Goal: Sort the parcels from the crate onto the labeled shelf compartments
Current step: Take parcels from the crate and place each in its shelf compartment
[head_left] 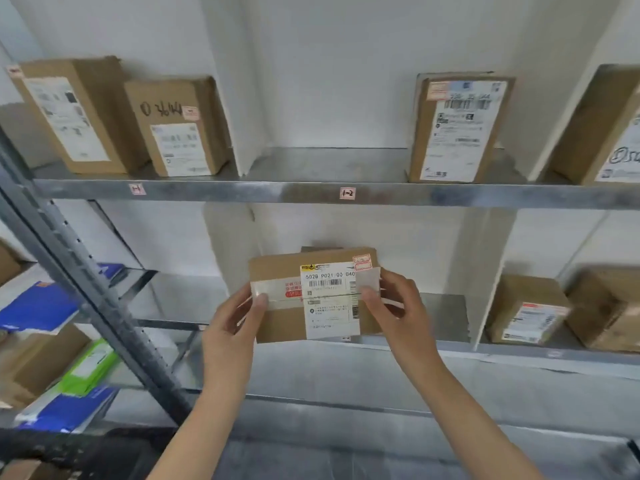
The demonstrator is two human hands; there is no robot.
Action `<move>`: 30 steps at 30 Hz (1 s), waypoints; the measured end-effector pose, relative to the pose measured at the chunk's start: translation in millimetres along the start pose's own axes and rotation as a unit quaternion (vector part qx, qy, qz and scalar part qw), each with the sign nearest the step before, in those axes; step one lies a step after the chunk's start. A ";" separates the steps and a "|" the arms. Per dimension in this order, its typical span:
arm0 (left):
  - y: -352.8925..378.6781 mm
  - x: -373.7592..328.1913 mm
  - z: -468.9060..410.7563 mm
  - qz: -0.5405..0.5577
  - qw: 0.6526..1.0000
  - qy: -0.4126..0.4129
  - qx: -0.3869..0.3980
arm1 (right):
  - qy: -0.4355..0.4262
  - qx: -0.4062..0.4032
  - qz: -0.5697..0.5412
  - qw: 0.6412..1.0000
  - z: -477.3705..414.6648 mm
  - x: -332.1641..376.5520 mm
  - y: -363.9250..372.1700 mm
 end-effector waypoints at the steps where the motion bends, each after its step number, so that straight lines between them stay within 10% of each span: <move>1: 17.7 3.0 1.0 -0.006 1.000 -0.003 0.022 | 0.004 -0.015 0.008 1.000 0.6 -6.4 -15.9; 21: 213.2 98.4 -6.0 -0.115 0.969 -0.068 0.206 | 0.110 -0.090 0.217 0.966 -46.2 -138.1 -152.6; 30: 250.2 144.0 -23.7 -0.209 0.946 -0.063 0.241 | 0.183 -0.016 0.427 0.886 -89.7 -180.7 -150.4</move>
Point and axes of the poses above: each hand's wrist, its own z-axis away from the middle knuckle, its own y-axis out of the palm, x = y × z, the point moved 8 cm from there along -z, towards the middle knuckle, and after that the axes turned 2 degrees about z, right-handed, at the moved point
